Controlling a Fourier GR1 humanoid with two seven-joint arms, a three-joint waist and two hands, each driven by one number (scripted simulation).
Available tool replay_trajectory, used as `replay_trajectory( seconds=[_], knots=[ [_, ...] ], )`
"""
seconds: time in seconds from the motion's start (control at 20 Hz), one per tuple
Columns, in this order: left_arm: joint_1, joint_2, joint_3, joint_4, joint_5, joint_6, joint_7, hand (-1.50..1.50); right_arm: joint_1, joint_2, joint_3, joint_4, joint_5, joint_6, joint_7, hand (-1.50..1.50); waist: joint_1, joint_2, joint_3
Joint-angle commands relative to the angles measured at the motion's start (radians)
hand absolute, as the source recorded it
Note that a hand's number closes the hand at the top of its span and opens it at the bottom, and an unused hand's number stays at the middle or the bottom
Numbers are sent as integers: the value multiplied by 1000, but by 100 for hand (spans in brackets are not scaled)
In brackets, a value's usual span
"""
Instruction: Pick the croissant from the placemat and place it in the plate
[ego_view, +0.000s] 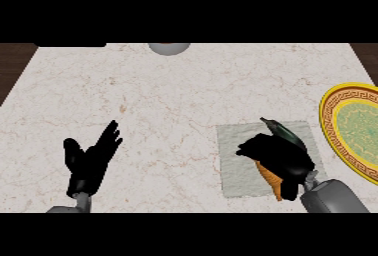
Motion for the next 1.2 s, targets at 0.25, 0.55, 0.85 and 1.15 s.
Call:
replay_trajectory(
  seconds=[0.25, 0.55, 0.85, 1.15],
  knots=[
    [-42, -32, 26, 28, -31, -9, 27, 0, -15, 33, -15, 43, 113, -86, -104, 150, -3, 3, 0],
    [-21, -20, 33, -2, -20, -18, 37, 0, -89, 111, -209, 135, 94, -130, 92, 150, 10, 8, 2],
    [18, -17, 54, -2, -18, -6, 3, 0, -117, 163, -566, 156, 55, -211, 528, 150, -79, 20, 7],
    [22, -7, 48, -21, -19, -19, 2, 0, -281, 162, -773, 126, 174, -437, 919, 150, -10, 24, -2]
  ],
)
